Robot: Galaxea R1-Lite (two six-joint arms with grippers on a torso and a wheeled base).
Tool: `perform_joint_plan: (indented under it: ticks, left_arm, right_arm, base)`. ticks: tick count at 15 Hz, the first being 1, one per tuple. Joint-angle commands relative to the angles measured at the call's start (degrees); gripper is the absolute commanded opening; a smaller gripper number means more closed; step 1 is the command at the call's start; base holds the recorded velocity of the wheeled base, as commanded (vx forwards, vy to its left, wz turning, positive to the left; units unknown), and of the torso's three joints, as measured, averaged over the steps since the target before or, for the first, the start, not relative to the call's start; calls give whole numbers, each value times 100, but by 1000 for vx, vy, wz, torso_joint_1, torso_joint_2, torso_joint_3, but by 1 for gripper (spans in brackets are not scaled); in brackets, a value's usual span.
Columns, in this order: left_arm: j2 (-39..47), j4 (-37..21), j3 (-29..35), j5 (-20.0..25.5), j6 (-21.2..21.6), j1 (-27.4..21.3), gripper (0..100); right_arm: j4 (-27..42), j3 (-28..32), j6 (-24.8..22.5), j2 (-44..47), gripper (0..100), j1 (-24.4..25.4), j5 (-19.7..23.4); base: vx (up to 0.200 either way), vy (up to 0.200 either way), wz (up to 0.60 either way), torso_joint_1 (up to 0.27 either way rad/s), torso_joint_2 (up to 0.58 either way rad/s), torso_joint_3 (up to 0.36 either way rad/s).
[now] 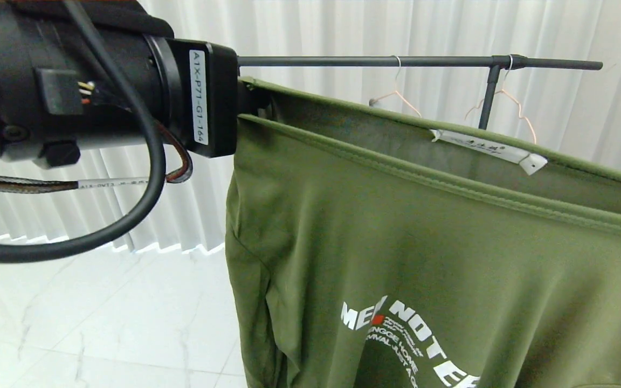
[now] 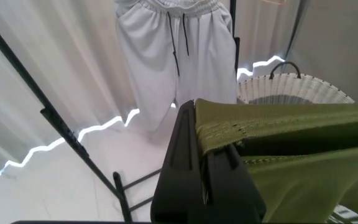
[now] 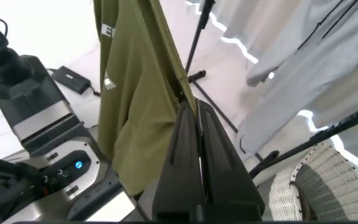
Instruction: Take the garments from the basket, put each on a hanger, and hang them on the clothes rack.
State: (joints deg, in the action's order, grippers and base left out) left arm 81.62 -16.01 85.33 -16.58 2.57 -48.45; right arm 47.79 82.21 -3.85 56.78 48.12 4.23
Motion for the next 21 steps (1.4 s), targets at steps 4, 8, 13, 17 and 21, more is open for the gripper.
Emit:
perform_joint_plan:
  ticks: [4, 8, 13, 17, 21]
  left_arm:
    - [-278, -983, -43, -56, -90, -7, 0]
    - [-603, -1897, -61, -56, -1127, -772, 0]
    - [-594, -1933, -184, -56, -1681, -2037, 0]
    - [-603, -1941, -245, -65, -1681, -2239, 0]
    - [-621, -2020, -61, -82, -1426, -1914, 0]
  right_arm:
    - [46, 32, -1, 342, 0, -593, -950]
    - [-1096, -118, 438, 799, 0, -619, -1153]
    - [-2634, -197, 491, 1318, 0, -356, -1126]
    - [-2704, -197, 456, 1388, 0, -303, -1161]
    - [-2265, -135, 447, 1133, 0, -698, -1293]
  base:
    - [0, 0, 0, 0, 0, 0]
    - [0, 0, 0, 0, 0, 0]
    - [0, 0, 0, 0, 0, 0]
    - [0, 0, 0, 0, 0, 0]
    - [0, 0, 0, 0, 0, 0]
